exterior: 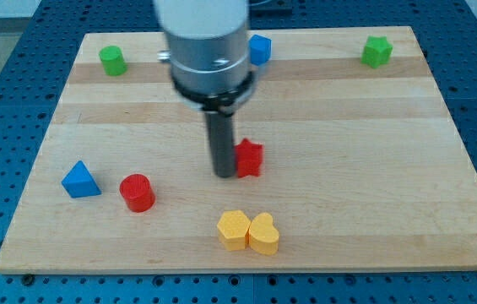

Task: Slide the red star towards the center right of the board

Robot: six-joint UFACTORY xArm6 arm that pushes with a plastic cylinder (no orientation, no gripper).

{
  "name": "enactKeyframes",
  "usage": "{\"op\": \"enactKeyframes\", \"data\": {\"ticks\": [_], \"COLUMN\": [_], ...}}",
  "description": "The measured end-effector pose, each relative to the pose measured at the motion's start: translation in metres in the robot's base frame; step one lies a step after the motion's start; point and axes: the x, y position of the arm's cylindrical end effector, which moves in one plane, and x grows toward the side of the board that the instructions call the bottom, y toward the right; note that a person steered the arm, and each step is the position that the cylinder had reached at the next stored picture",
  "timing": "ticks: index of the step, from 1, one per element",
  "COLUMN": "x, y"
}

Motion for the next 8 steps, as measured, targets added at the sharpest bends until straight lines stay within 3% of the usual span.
{"op": "enactKeyframes", "data": {"ticks": [2, 4, 5, 7, 8], "x": [-0.021, -0.057, -0.056, 0.067, 0.079], "y": [0.131, 0.218, 0.22, 0.166, 0.117]}}
